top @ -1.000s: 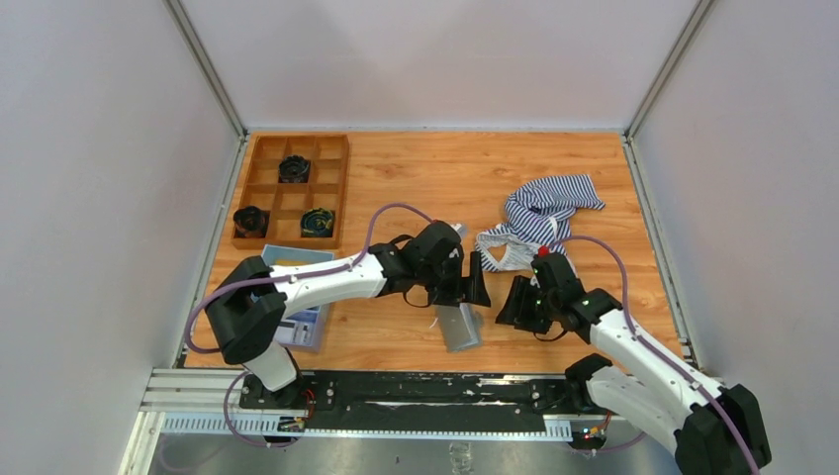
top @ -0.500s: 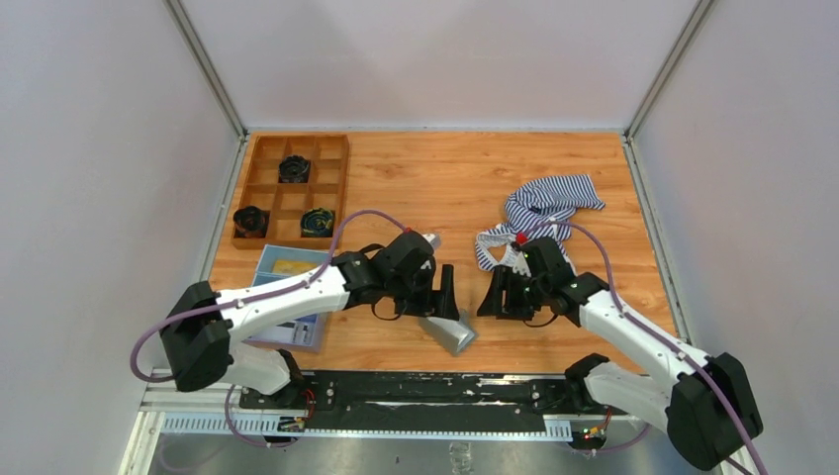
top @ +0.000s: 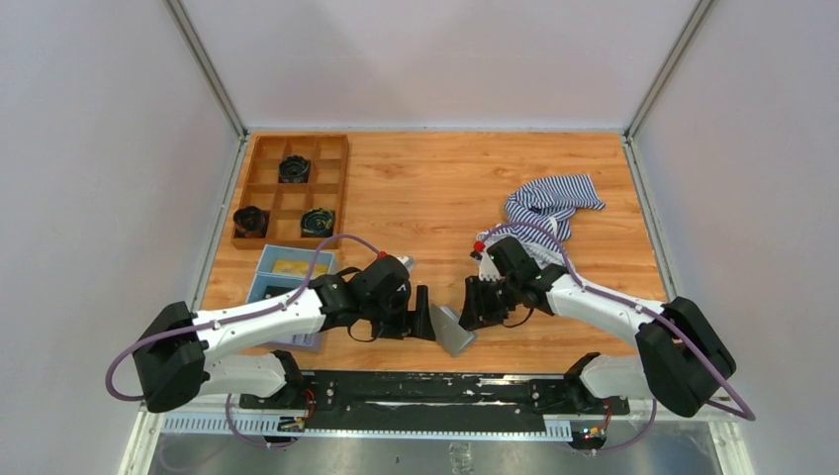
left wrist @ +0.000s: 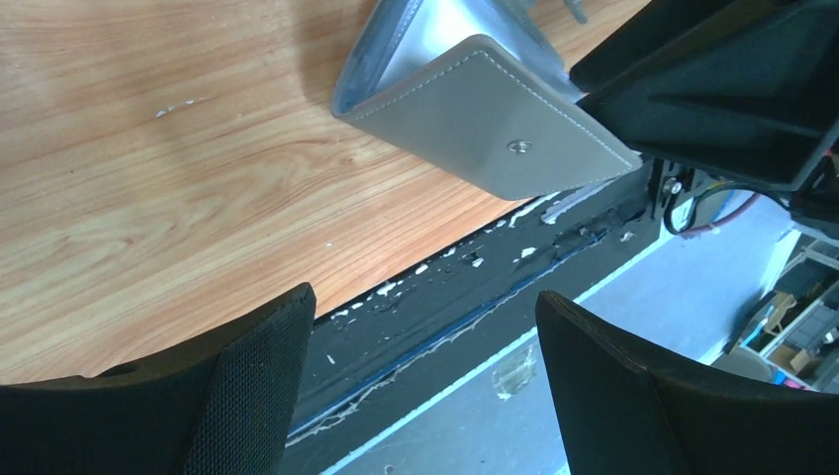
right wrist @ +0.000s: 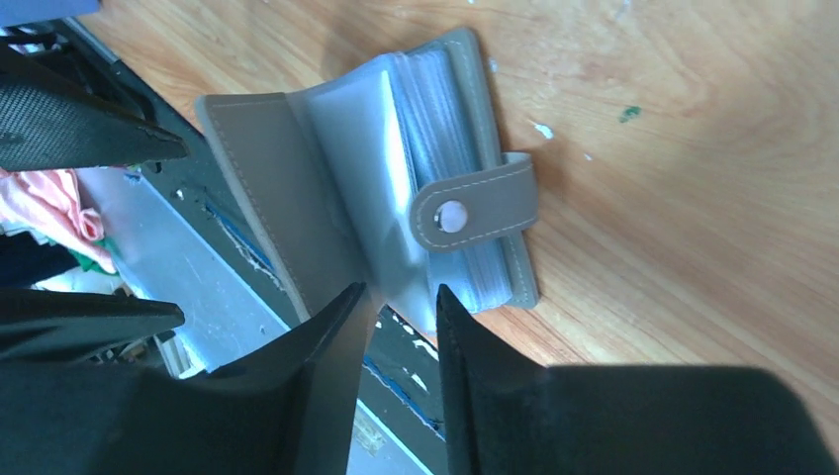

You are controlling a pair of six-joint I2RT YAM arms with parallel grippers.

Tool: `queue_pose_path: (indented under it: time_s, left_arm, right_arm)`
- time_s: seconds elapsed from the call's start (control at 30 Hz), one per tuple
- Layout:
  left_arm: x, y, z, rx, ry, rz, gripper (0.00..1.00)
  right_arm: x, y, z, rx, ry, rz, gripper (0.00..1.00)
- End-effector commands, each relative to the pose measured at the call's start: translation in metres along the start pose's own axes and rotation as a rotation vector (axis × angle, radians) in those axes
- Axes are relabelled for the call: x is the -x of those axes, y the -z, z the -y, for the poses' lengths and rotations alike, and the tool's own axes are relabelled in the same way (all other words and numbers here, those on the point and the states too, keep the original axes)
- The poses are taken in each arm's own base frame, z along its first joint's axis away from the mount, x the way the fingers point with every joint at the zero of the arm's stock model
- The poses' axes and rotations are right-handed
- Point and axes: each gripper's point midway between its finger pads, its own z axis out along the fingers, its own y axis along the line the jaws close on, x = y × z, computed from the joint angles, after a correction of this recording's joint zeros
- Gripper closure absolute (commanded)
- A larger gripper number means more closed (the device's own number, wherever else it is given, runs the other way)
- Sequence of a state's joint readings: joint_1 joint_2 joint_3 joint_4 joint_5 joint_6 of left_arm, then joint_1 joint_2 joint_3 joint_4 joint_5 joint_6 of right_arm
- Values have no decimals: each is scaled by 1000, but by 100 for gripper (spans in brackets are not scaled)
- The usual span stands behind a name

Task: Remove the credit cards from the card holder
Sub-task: Open the card holder at the center of the board.

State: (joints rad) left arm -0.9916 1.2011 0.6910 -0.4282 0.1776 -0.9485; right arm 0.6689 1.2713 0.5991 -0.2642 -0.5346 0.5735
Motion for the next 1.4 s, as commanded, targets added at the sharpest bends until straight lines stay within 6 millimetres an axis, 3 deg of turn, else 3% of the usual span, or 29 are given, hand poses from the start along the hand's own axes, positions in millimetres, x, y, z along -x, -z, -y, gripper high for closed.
queue_pose_path:
  time_s: [0.0, 0.27, 0.33, 0.4, 0.5, 0.57, 0.63, 0.67, 0.8, 0.93, 1.07, 1.13, 1.23, 1.37]
  left_arm:
    - [12, 10, 6, -12, 8, 75, 14]
    - [18, 14, -5, 56, -8, 106, 13]
    - [19, 14, -9, 67, -6, 114, 13]
    - [19, 14, -13, 72, 4, 119, 13]
    - [23, 15, -17, 74, 18, 131, 13]
    - [26, 16, -20, 74, 26, 140, 13]
    - [31, 19, -25, 82, 30, 152, 13]
    - [34, 21, -26, 85, 31, 157, 13]
    - [44, 29, -28, 93, 16, 186, 13]
    - [57, 38, -27, 115, -13, 225, 13]
    - [67, 41, -20, 103, -58, 234, 12]
    - [69, 41, -19, 107, -83, 220, 10]
    - [71, 39, -19, 123, -109, 202, 10]
    - [74, 41, -19, 127, -119, 202, 10]
  right_arm:
    - [-2, 0, -19, 90, 48, -20, 68]
    - [-5, -5, -25, 121, 50, -36, 84]
    - [-5, -6, -27, 130, 52, -34, 82]
    - [-6, -9, -29, 140, 46, -54, 71]
    - [-9, -17, -29, 160, 30, -91, 71]
    - [-11, -24, -27, 160, 17, -111, 80]
    - [-10, -27, -26, 152, 2, -113, 98]
    - [-8, -27, -25, 141, -1, -104, 99]
    - [9, -16, -14, 49, -27, -9, 100]
    - [26, 9, 5, -14, -107, 125, 100]
    - [31, 33, 24, -111, -127, 234, 100]
    - [33, 39, 24, -124, -122, 270, 100]
    - [39, 40, 19, -116, -108, 303, 100]
    - [46, 25, 8, -90, -84, 285, 100]
